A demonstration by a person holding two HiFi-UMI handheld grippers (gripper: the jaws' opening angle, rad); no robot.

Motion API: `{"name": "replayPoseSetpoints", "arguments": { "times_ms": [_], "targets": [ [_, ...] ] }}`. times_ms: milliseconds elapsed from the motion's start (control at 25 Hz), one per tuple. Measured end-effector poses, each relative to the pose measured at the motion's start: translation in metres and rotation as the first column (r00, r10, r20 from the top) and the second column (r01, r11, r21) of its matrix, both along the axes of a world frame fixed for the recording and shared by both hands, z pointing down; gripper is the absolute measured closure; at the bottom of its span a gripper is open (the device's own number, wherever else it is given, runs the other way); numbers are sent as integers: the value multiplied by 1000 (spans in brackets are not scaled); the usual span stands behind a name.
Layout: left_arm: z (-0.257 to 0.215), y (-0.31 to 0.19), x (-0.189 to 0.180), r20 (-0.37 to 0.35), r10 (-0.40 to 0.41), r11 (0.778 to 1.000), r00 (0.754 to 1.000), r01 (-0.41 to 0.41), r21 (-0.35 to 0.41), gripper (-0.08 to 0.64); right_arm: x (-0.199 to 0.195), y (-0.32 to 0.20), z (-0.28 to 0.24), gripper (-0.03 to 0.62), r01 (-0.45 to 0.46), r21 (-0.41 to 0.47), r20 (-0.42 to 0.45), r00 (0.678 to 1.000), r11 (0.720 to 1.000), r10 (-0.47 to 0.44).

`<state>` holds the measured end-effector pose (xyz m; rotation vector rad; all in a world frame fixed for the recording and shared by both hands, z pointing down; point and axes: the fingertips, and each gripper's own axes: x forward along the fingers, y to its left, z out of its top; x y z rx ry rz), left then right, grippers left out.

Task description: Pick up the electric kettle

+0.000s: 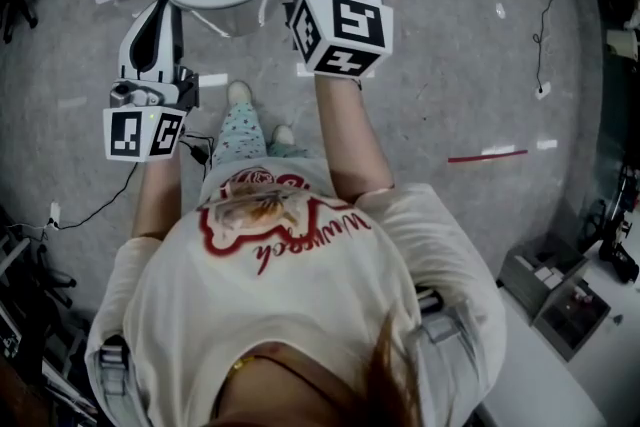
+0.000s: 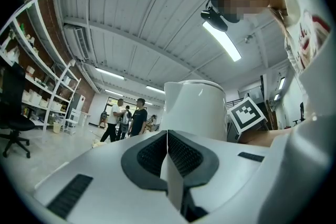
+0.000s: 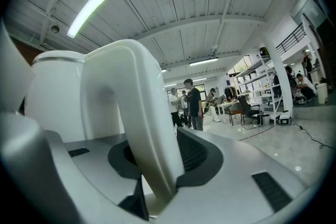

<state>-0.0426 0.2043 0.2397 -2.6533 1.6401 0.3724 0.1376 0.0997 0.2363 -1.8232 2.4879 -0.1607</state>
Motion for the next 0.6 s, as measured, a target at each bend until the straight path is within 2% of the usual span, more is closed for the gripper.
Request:
{"name": "replayPoseSetpoints", "arguments": {
  "times_ms": [280, 480, 600],
  "targets": [
    [-2, 51, 21, -2, -4, 1000, 1000, 4, -3, 547, 21, 52, -3, 467, 1, 1, -10, 1000, 1000, -1],
    [-9, 66, 15, -10, 17, 1000, 1000, -17, 5, 548, 18, 71, -10, 466, -30, 19, 10, 1000, 999, 30],
    [-14, 71, 15, 12, 42, 999, 999, -42, 11, 548, 18, 78, -19, 468, -26, 42, 3, 1000, 999, 26]
  ]
}}
